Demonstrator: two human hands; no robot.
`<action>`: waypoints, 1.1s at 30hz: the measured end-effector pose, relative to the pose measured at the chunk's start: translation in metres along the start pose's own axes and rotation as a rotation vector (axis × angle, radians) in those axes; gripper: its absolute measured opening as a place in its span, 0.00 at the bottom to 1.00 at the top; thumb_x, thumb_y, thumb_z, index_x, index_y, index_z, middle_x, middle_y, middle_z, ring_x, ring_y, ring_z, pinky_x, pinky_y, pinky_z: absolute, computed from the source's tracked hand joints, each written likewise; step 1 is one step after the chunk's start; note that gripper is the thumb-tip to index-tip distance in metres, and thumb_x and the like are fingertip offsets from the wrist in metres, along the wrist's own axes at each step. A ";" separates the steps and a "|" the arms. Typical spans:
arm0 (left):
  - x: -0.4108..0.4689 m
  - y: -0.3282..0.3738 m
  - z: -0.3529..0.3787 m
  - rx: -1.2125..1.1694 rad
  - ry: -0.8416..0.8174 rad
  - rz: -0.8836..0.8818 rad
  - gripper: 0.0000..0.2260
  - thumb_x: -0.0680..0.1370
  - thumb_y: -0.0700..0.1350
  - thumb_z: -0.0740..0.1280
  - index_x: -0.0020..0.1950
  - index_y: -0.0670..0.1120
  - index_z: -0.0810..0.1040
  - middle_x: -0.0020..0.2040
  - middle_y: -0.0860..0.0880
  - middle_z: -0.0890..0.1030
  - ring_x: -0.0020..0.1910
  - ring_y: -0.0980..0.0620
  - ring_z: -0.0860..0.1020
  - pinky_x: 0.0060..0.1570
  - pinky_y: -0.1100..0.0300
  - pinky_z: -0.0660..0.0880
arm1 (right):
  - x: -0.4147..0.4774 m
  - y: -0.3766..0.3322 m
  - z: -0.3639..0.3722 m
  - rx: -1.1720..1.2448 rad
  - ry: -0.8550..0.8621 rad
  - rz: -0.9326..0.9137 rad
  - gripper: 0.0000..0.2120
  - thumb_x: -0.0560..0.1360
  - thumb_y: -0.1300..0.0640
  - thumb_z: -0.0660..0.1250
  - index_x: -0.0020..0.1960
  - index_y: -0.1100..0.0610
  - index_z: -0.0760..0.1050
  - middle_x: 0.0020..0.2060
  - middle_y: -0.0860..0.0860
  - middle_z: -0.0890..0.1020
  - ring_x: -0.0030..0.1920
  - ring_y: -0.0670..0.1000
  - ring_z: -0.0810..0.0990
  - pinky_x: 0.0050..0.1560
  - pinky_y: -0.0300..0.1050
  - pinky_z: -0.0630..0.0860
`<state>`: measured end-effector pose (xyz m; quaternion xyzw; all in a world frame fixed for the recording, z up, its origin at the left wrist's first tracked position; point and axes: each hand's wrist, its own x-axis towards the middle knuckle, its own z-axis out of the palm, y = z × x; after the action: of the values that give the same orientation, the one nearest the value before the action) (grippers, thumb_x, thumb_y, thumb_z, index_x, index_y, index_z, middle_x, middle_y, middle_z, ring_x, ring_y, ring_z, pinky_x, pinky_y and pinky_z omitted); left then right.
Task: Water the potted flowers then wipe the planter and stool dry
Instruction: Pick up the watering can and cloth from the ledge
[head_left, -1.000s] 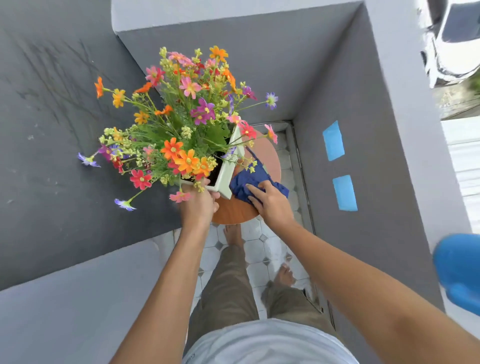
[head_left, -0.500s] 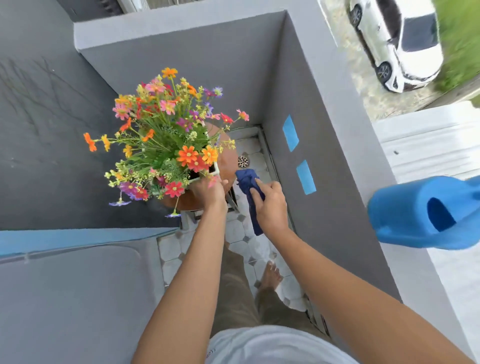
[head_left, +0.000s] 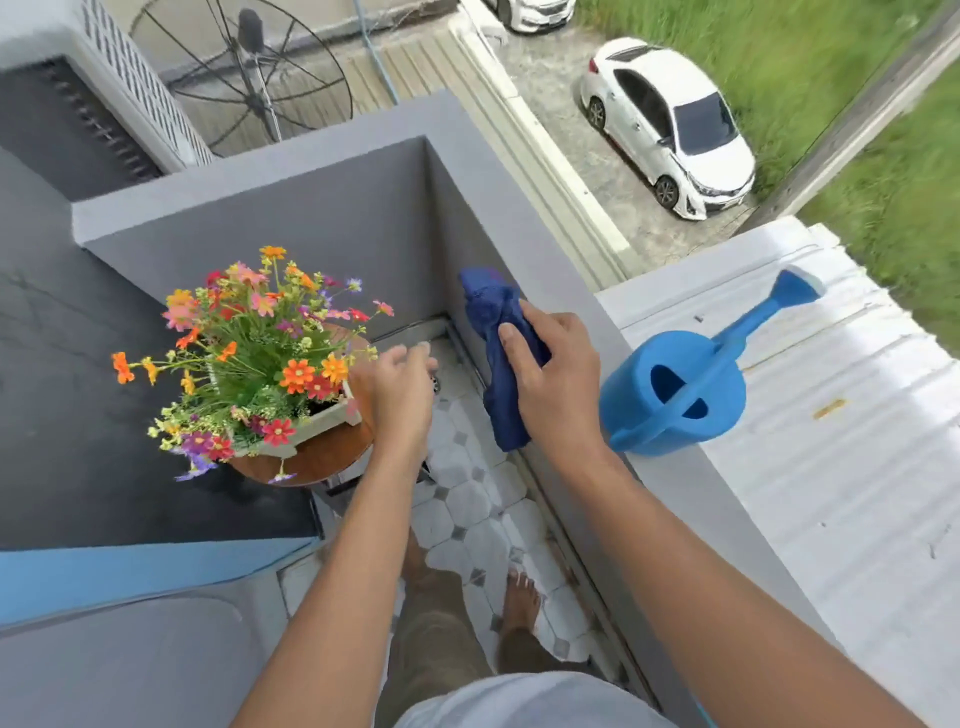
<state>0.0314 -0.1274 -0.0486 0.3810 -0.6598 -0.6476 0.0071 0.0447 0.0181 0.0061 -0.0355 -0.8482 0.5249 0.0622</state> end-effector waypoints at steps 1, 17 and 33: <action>-0.018 0.018 0.012 -0.024 -0.012 0.086 0.15 0.76 0.51 0.64 0.59 0.45 0.77 0.45 0.50 0.83 0.36 0.53 0.74 0.37 0.56 0.71 | 0.003 -0.008 -0.020 0.012 0.040 -0.014 0.12 0.80 0.54 0.66 0.63 0.52 0.78 0.47 0.51 0.76 0.46 0.38 0.75 0.48 0.24 0.68; -0.203 0.023 0.211 -0.285 -0.674 -0.442 0.09 0.79 0.46 0.64 0.44 0.41 0.75 0.31 0.48 0.72 0.21 0.56 0.64 0.21 0.64 0.63 | 0.002 0.038 -0.256 0.103 0.736 0.136 0.13 0.79 0.56 0.67 0.63 0.55 0.80 0.47 0.53 0.75 0.42 0.32 0.74 0.47 0.23 0.68; -0.138 0.034 0.197 -0.426 -0.398 -0.227 0.10 0.79 0.49 0.66 0.42 0.45 0.75 0.34 0.49 0.75 0.23 0.56 0.65 0.20 0.62 0.62 | -0.003 0.053 -0.221 0.202 0.487 0.183 0.13 0.79 0.57 0.67 0.62 0.50 0.80 0.52 0.53 0.81 0.54 0.47 0.80 0.58 0.45 0.76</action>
<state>0.0139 0.1064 0.0158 0.3077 -0.4510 -0.8299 -0.1149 0.0786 0.2366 0.0562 -0.2305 -0.7449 0.5863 0.2199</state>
